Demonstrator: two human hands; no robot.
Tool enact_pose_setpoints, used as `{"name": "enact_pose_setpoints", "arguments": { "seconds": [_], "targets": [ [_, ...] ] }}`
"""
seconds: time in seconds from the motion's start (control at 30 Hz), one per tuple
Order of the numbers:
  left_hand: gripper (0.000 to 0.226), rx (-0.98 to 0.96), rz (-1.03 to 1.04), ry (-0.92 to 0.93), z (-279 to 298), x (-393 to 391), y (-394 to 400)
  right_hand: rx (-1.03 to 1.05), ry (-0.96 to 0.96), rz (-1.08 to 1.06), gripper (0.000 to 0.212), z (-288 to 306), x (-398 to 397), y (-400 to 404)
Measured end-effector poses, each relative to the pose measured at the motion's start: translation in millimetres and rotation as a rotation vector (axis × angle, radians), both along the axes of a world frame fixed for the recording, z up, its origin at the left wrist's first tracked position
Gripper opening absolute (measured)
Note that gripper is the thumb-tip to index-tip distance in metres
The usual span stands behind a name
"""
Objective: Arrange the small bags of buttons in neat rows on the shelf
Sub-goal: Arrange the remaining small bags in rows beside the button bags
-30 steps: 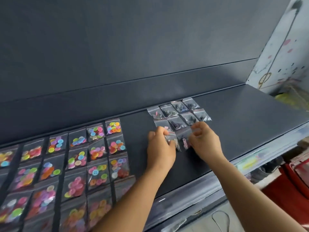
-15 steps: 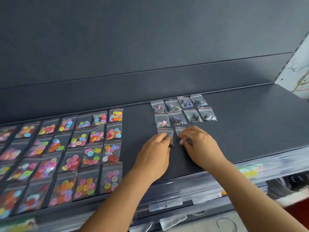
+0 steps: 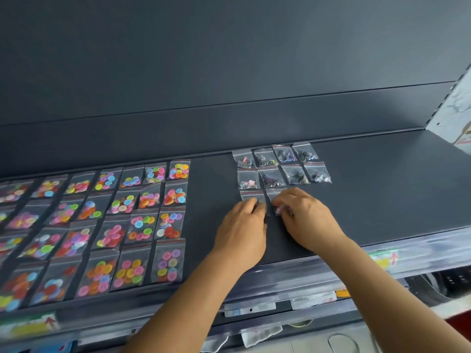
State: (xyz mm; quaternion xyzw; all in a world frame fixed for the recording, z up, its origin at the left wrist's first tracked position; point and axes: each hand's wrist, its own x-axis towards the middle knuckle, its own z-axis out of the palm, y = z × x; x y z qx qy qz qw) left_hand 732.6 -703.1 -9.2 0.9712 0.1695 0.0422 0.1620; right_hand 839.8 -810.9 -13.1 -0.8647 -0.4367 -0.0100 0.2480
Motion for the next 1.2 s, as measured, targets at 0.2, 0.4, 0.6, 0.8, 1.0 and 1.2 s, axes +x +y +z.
{"name": "enact_pose_setpoints", "arguments": {
  "seconds": [0.2, 0.4, 0.6, 0.8, 1.0, 1.2],
  "targets": [
    [0.049, 0.050, 0.013, -0.007, 9, -8, 3, -0.034, -0.029, 0.008, 0.028, 4, -6, 4],
    [0.056, 0.079, 0.124, -0.014, 20, -33, 23, -0.176, -0.065, 0.093, 0.058, 17, -30, 28],
    [0.061, 0.050, 0.279, -0.074, 37, -94, 64, -0.158, -0.050, 0.208, 0.063, 37, -82, 80],
    [0.062, 0.063, 0.430, -0.116, 48, -188, 119, -0.112, -0.051, 0.319, 0.062, 49, -165, 144],
    [0.062, 0.104, 0.512, -0.115, 50, -304, 177, -0.130, -0.044, 0.409, 0.062, 50, -269, 211],
    [0.059, 0.171, 0.618, -0.066, 50, -414, 231, -0.146, -0.076, 0.493, 0.062, 48, -366, 277]
  ]
}}
